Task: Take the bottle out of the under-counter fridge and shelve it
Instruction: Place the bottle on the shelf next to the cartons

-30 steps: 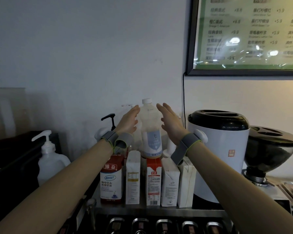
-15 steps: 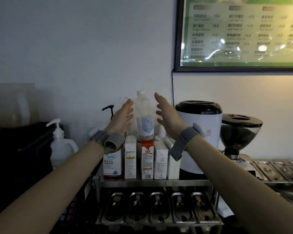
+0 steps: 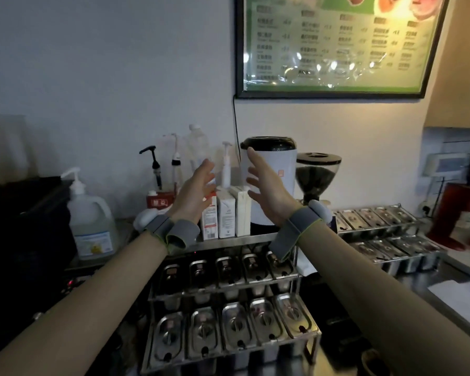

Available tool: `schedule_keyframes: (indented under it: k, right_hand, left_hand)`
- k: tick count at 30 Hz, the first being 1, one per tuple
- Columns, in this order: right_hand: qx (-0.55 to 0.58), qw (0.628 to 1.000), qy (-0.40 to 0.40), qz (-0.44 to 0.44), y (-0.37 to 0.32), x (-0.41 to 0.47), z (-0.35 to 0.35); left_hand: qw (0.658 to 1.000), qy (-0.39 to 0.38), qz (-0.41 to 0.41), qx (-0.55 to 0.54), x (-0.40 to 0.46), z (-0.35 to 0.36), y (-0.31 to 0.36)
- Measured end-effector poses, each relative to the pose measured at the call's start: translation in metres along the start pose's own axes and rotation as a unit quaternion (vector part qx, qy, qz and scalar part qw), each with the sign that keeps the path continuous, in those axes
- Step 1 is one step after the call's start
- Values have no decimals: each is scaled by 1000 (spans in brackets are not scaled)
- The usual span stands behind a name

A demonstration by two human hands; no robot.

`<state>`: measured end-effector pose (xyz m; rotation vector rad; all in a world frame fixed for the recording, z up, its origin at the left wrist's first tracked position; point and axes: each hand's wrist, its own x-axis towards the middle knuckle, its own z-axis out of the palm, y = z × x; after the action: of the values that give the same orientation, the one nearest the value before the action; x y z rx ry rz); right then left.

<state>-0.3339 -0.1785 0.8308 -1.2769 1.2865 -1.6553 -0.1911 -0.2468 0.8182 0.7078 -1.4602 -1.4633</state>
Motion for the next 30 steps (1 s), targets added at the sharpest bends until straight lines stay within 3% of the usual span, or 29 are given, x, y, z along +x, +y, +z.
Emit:
schedule_keyframes:
  k: [11, 20, 30]
  right_hand:
    - [-29, 997, 54, 40, 13, -100, -40]
    - [-58, 991, 108, 49, 51, -202, -99]
    - [-42, 987, 115, 109, 152, -330, -163]
  left_hand:
    - [999, -25, -23, -30, -70, 38, -35]
    - [995, -69, -53, -48, -155, 113, -93]
    - [989, -108, -87, -48, -266, 176, -237]
